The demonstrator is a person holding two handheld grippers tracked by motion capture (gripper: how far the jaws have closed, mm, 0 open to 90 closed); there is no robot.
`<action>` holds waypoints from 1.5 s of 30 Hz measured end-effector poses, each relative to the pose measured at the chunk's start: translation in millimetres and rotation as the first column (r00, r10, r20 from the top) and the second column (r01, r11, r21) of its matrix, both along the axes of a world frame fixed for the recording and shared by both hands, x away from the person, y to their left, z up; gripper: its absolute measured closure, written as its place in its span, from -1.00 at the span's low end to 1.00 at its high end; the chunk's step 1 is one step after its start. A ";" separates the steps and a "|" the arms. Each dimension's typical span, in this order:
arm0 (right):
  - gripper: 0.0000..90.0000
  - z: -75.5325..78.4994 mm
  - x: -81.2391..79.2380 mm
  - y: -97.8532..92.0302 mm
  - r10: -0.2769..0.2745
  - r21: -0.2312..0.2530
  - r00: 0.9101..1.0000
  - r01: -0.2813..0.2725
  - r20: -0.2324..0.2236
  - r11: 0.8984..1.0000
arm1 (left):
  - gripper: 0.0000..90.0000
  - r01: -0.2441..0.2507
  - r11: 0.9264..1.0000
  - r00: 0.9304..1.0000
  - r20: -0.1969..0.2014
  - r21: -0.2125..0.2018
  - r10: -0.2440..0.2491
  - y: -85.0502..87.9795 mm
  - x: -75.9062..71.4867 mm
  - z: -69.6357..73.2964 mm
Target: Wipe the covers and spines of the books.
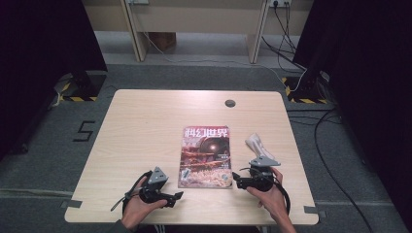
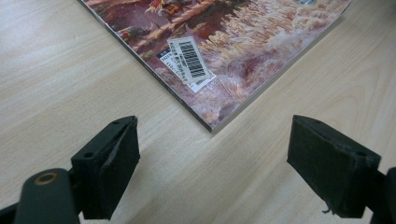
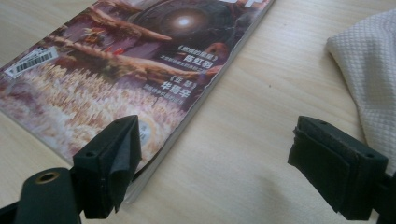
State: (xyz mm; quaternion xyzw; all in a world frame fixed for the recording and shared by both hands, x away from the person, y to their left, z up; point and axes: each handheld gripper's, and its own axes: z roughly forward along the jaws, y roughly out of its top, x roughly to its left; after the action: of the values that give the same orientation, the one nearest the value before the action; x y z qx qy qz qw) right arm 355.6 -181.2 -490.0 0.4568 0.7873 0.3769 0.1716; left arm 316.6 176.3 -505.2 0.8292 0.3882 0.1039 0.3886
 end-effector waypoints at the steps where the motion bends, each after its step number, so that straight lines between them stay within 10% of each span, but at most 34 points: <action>1: -0.64 -0.2 -1.6 0.9 0.003 -0.002 1.000 -0.003 0.002 1.000 | -0.64 0.000 1.000 1.000 0.001 0.000 0.000 0.1 -0.1 0.1; 45: -0.61 -12.1 -64.3 0.4 0.075 -0.093 0.994 -0.082 -0.076 0.992 | -0.64 0.004 1.000 1.000 -0.003 0.003 -0.004 0.1 -2.0 -0.8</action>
State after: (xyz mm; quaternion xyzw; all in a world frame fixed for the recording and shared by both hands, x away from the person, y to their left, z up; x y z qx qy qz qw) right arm 291.4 -180.7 -502.0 0.4301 0.8275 0.3283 0.1499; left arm 314.6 176.3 -506.0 0.8308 0.3869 0.1024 0.3868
